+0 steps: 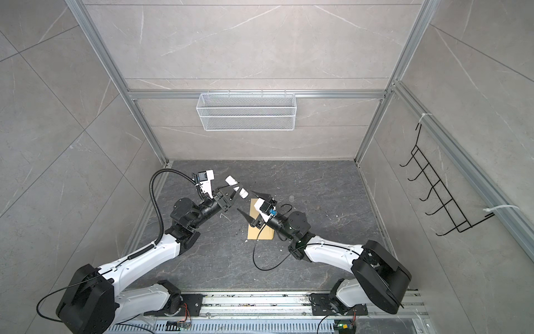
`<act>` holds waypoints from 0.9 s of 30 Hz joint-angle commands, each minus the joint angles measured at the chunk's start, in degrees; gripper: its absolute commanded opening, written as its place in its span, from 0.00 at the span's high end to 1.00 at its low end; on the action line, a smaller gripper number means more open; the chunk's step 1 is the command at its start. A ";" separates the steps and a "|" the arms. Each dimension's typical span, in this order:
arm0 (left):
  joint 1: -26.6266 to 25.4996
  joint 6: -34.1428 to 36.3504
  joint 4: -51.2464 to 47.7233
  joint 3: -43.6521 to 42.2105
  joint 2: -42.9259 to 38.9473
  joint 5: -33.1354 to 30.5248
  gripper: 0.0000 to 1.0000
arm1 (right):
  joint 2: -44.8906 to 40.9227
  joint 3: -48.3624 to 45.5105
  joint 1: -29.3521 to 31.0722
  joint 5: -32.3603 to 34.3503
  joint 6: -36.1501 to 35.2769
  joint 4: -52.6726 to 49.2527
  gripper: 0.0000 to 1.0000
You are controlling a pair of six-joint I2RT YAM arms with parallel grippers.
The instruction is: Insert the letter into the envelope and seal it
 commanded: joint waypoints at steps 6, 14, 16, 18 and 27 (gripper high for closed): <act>-0.01 -1.13 4.27 1.75 0.34 -0.82 1.00 | 4.94 1.01 3.29 13.47 -13.12 7.86 0.40; 0.01 -1.28 4.36 1.65 0.34 -0.66 1.00 | 6.72 3.13 3.89 15.53 -13.41 8.28 0.54; -0.01 -1.23 4.36 1.64 0.37 -0.60 1.00 | 6.94 3.51 3.90 15.59 -13.40 8.29 0.55; 0.00 -1.31 4.32 1.64 0.39 -0.55 1.00 | 7.12 3.78 3.95 15.53 -13.23 8.14 0.57; -0.01 -1.17 4.54 1.47 0.52 0.24 1.00 | 7.47 4.43 3.96 15.38 -12.90 7.51 0.68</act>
